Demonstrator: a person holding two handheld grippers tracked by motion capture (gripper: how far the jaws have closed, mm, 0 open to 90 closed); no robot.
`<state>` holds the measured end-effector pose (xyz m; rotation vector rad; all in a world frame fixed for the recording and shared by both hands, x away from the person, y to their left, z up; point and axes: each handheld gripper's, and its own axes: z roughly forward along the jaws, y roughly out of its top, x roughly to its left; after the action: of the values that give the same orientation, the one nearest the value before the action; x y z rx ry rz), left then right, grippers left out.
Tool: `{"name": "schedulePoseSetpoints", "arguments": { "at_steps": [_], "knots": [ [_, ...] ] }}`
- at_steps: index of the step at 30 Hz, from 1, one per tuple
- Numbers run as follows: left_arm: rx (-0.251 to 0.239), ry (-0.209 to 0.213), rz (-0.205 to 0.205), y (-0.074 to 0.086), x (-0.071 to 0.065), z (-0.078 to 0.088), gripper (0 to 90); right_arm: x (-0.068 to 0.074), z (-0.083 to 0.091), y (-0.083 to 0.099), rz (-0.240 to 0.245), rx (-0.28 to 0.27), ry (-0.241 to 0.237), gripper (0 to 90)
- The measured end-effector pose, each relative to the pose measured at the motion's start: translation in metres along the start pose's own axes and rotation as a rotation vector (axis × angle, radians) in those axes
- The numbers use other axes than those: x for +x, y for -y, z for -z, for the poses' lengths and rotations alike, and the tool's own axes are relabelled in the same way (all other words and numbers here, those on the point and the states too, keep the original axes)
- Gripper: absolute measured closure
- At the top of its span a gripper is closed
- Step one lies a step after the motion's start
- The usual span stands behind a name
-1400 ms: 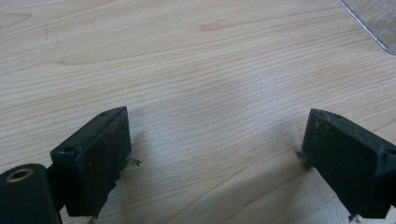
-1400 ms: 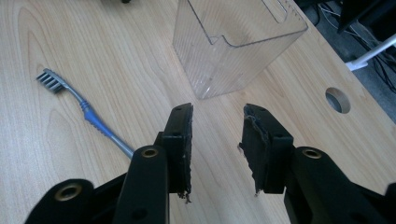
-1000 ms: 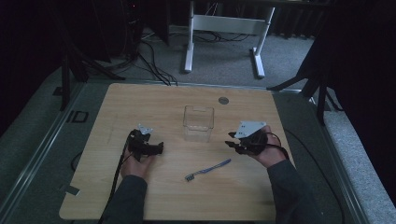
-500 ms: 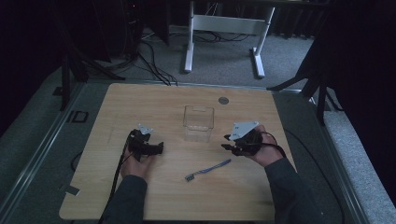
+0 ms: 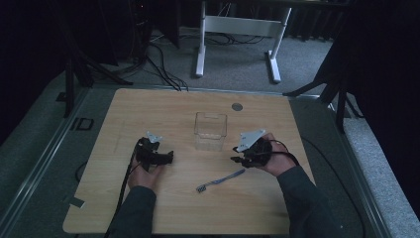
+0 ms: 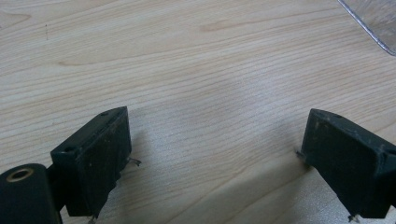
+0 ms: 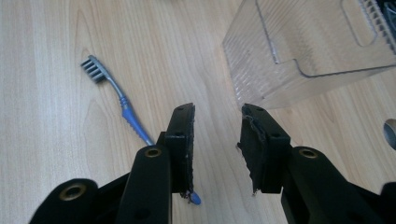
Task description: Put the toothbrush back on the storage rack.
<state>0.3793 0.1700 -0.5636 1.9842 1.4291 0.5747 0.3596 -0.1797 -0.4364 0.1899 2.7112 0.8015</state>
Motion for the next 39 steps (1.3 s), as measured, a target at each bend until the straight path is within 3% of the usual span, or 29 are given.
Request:
{"name": "schedulePoseSetpoints", "arguments": {
  "at_steps": [18,39],
  "knots": [
    [0.000,0.001,0.000,0.000,0.000,0.000,8.5,-0.004,-0.015,-0.002,0.030,0.042,-0.107,65.4],
    [0.000,0.000,0.000,0.000,0.000,0.000,8.4,-0.004,-0.027,-0.009,0.094,0.098,-0.192,64.1]
  ]
}}
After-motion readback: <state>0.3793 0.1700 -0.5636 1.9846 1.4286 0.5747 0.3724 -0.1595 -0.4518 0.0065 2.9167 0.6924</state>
